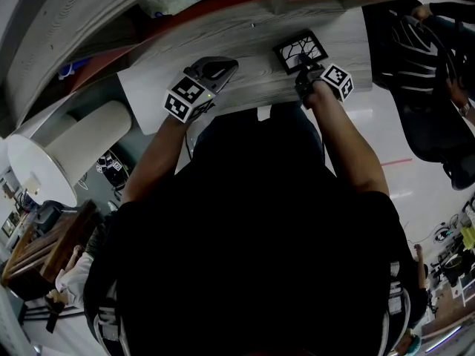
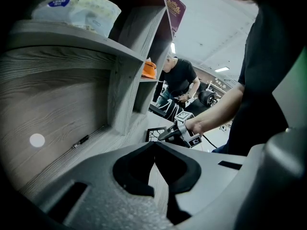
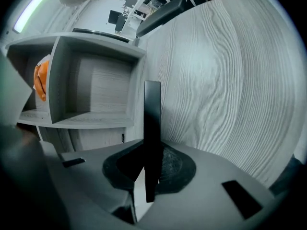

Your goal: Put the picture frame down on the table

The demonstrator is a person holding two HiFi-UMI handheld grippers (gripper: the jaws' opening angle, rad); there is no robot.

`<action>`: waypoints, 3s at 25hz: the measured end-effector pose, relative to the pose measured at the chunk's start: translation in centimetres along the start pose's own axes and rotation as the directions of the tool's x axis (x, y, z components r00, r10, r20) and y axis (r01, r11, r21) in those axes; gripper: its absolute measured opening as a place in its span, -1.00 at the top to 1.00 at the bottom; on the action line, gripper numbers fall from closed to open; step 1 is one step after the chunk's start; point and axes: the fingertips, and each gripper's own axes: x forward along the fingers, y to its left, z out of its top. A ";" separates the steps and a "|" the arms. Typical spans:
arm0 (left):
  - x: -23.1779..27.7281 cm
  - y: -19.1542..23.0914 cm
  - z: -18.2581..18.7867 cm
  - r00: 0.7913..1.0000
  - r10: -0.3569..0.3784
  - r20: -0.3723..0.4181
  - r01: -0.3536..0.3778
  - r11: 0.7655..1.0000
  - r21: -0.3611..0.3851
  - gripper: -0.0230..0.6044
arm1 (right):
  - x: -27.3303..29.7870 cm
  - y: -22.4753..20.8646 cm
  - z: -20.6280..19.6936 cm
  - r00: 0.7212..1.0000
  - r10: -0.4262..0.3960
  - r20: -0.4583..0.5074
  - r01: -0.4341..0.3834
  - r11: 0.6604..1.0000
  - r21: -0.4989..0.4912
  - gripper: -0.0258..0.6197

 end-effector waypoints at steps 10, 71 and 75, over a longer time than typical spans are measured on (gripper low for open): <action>-0.1 0.0 -0.3 1.000 -0.004 -0.002 0.004 1.000 0.000 0.87 | 0.5 -0.4 0.0 1.000 -0.020 -0.004 0.020 0.999 0.029 0.73; -0.3 0.4 -0.2 1.000 -0.011 0.024 0.012 1.000 -0.007 0.87 | -0.8 -2.6 -2.8 0.982 -0.177 -0.062 0.185 0.970 0.156 0.04; -0.1 0.1 -0.2 1.000 -0.017 0.023 0.017 1.000 -0.004 0.87 | -1.1 -2.6 -3.0 0.983 -0.168 -0.069 0.177 0.971 0.162 0.04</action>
